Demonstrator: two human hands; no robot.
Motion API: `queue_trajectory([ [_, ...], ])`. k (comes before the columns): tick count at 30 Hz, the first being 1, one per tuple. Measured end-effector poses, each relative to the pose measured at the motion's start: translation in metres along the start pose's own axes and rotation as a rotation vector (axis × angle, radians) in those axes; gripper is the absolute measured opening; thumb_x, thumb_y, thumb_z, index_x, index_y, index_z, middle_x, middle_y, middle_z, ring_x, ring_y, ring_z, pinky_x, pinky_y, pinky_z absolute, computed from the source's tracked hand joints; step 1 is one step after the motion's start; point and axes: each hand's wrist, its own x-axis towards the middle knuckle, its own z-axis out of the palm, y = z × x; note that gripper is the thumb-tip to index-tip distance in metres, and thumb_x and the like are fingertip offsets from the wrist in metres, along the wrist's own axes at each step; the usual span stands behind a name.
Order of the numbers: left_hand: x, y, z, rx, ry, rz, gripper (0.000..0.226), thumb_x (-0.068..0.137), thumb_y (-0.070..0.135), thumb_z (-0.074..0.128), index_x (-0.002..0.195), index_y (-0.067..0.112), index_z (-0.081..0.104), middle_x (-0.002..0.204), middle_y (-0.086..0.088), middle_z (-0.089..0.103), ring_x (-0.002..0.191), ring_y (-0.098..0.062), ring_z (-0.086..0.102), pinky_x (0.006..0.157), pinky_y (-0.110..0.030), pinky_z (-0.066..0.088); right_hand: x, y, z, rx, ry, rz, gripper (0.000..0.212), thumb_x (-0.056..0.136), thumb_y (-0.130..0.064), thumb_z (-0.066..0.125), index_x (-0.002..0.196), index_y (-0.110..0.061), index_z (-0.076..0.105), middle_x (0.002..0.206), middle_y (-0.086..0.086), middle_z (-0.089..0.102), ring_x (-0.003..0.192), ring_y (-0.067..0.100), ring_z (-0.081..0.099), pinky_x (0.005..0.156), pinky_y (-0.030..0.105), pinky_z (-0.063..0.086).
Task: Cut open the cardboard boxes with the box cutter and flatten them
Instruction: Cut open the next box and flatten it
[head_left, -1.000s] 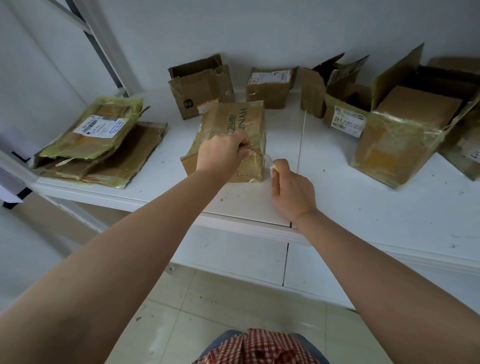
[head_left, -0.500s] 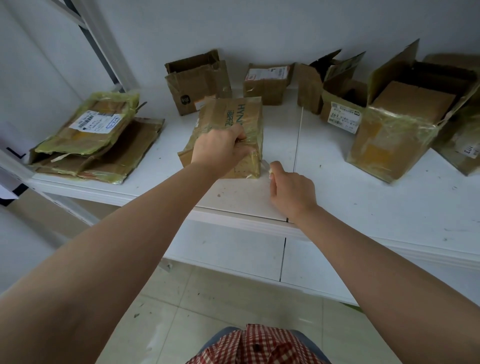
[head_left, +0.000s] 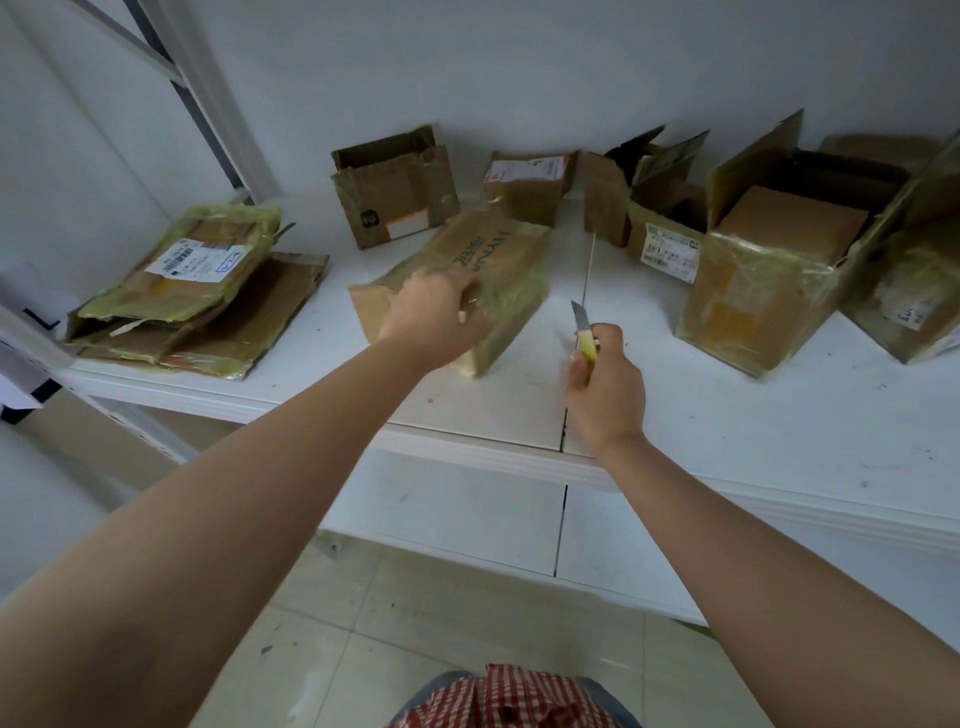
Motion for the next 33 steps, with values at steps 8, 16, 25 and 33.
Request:
queue_trajectory([
  [8,-0.026,-0.046,-0.009,0.139,-0.013,0.064,0.047,0.077,0.030,0.066,0.119,0.014,0.051,0.115,-0.009,0.058,0.103,-0.030,0.050,0.084,-0.040,0.047,0.013,-0.020,-0.004,-0.125,0.065,-0.153,0.041,0.086,-0.041,0.063,0.117,-0.019,0.051,0.113,0.005,0.048,0.078,0.022,0.055,0.059,0.029,0.041],
  [16,-0.024,-0.041,0.028,0.251,0.197,0.079,0.064,0.069,0.041,0.080,0.115,0.009,0.051,0.110,-0.009,0.056,0.102,-0.027,0.050,0.084,-0.036,0.047,0.040,-0.036,0.003,-0.468,-0.075,-0.496,0.069,0.078,-0.040,0.073,0.137,-0.031,0.040,0.141,0.002,0.038,0.086,0.023,0.061,0.057,0.025,0.039],
  [25,-0.022,-0.048,0.036,0.270,0.271,0.159,0.050,0.066,0.033,0.081,0.107,0.011,0.061,0.094,-0.007,0.062,0.080,-0.030,0.059,0.058,-0.034,0.051,0.047,-0.029,0.017,-0.351,-0.080,-0.399,0.056,0.079,-0.027,0.073,0.128,-0.024,0.047,0.135,0.001,0.040,0.078,0.024,0.060,0.059,0.026,0.042],
  [33,-0.004,-0.064,0.001,0.332,0.140,0.329,0.057,0.073,0.047,0.074,0.114,0.010,0.061,0.096,-0.009,0.069,0.075,-0.032,0.066,0.058,-0.038,0.056,0.055,-0.053,0.003,-0.514,-0.114,-0.419,0.072,0.078,-0.060,0.063,0.137,-0.028,0.036,0.138,0.000,0.034,0.093,0.023,0.060,0.068,0.030,0.045],
])
